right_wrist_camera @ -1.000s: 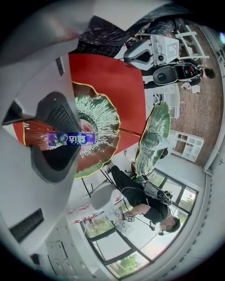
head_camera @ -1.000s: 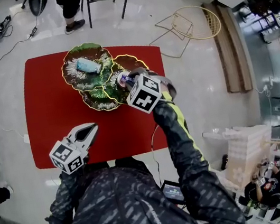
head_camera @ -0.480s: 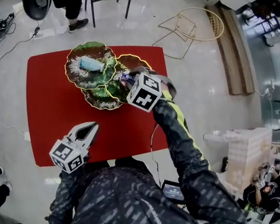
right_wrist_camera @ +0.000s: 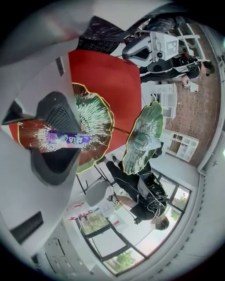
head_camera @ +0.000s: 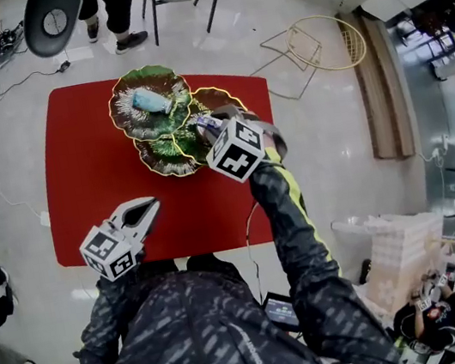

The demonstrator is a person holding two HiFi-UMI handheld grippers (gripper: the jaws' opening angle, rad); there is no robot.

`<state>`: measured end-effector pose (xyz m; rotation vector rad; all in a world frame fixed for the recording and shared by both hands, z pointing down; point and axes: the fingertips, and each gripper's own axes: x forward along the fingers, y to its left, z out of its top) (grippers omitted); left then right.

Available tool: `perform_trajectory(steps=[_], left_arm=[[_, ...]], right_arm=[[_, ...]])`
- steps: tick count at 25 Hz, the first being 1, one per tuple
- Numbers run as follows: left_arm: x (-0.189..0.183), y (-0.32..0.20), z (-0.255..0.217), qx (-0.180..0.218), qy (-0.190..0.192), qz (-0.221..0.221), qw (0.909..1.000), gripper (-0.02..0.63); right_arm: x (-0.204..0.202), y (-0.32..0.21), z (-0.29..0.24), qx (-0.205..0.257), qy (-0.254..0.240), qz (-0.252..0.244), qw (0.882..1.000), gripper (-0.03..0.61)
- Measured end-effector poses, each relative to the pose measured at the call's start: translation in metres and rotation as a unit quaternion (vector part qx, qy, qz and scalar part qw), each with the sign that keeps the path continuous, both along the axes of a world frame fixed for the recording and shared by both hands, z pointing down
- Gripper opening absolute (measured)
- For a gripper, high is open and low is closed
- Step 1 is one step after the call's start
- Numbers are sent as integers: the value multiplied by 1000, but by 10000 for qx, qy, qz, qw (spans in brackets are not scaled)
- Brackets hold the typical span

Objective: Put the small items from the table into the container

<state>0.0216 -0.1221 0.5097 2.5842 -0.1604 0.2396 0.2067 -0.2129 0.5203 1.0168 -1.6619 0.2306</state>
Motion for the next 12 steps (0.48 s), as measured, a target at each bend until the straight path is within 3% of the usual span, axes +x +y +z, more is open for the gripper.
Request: perform_trajectory(steps=[4,12], left_arm=[[-3,2,-3,102,-2,-53,9999,9],[-3,27,-15,303,-12,-363,9989,11]], right_arm=[[-2,0,-19,426,5,72,9991,95],[-24,57,-36,865,-558,83,9947,94]])
